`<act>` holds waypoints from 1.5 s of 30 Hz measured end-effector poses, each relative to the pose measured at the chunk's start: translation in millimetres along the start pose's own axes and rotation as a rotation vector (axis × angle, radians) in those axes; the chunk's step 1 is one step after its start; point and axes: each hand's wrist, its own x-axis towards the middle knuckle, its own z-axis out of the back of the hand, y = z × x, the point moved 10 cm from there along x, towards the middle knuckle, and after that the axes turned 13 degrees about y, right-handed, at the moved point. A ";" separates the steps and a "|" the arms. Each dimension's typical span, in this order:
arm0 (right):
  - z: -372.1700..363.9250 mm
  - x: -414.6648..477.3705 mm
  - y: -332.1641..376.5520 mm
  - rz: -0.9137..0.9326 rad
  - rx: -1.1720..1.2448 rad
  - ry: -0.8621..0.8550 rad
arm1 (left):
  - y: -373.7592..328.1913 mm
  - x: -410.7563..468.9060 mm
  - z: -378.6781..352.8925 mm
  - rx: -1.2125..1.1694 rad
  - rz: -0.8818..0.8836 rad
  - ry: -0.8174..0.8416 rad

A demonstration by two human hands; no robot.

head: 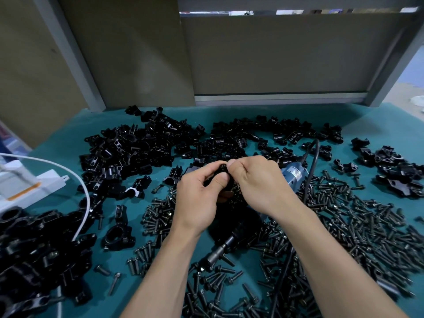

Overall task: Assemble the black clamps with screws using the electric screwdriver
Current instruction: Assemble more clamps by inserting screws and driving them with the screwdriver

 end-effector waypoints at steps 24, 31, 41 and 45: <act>5.4 3.9 -15.9 0.045 0.361 0.095 | 10.8 -3.9 4.3 -0.202 0.105 -0.047; 8.9 2.6 -16.3 0.064 0.532 0.136 | 10.0 -3.1 2.3 -0.276 0.104 -0.037; 8.2 -0.3 6.6 0.157 0.319 0.140 | 9.4 -1.7 -0.8 -0.307 0.100 0.088; 3.2 -1.2 8.2 0.153 0.266 0.165 | 7.4 -2.6 -0.6 -0.176 0.087 0.090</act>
